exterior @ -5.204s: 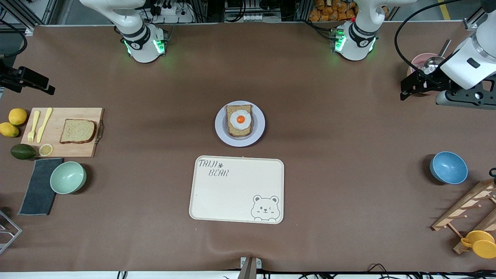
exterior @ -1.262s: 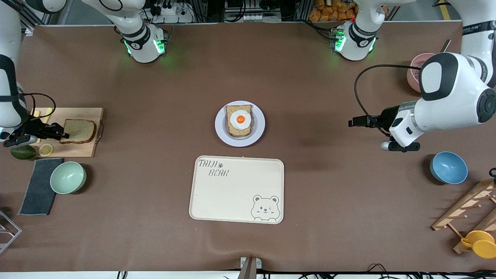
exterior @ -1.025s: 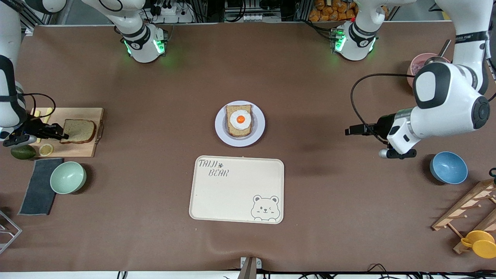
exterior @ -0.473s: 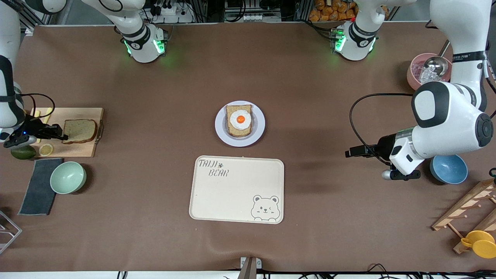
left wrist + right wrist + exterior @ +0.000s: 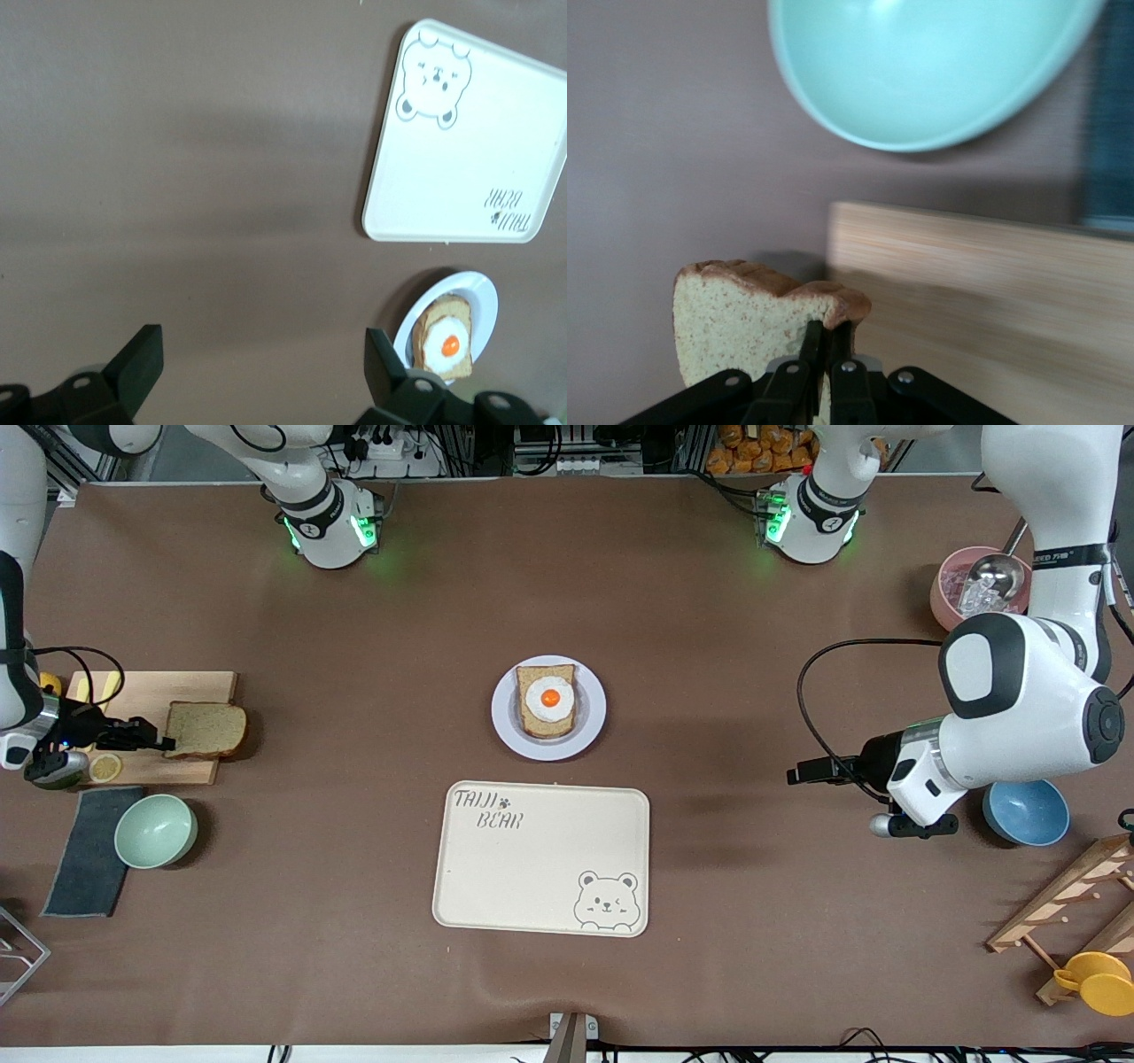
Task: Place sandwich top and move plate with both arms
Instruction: 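Lift the bread slice with the right gripper onto the egg sandwich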
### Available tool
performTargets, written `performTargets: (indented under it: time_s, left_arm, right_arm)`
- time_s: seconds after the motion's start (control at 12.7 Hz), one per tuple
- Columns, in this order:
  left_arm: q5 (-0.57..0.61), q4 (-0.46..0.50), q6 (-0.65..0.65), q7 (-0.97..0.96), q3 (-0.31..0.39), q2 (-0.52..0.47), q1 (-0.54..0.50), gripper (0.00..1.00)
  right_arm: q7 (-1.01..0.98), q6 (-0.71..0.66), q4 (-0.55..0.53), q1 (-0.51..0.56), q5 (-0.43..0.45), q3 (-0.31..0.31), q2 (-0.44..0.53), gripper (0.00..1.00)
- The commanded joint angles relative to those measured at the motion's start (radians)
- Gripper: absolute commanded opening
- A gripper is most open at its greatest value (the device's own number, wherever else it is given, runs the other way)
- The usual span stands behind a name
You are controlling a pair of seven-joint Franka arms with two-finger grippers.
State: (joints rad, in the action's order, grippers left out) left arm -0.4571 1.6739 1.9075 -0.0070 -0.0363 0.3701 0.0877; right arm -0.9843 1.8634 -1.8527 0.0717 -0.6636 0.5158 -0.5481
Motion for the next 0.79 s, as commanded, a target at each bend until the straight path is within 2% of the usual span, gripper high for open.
performTargets:
  time_s: [0.0,0.24,0.47,0.71]
  left_arm:
    - [-0.015,-0.013,-0.115,-0.014,0.001,-0.019,-0.008,1.00]
    - [-0.009,-0.013,-0.224,-0.014,0.001,-0.043,-0.017,1.00]
    - [-0.009,-0.011,-0.266,-0.013,0.001,-0.043,-0.019,1.00]
    - [-0.018,0.004,-0.263,0.021,0.000,-0.025,-0.020,1.00]
  right_arm:
    - [0.232,-0.131,0.062,-0.064,0.012,-0.005,0.032,0.00]
    - [0.522,-0.196,0.073,-0.212,0.013,-0.007,0.086,0.00]
    - [0.656,-0.196,0.085,-0.340,0.013,-0.025,0.108,0.00]
    - [0.852,-0.194,0.095,-0.467,0.012,-0.075,0.128,0.00]
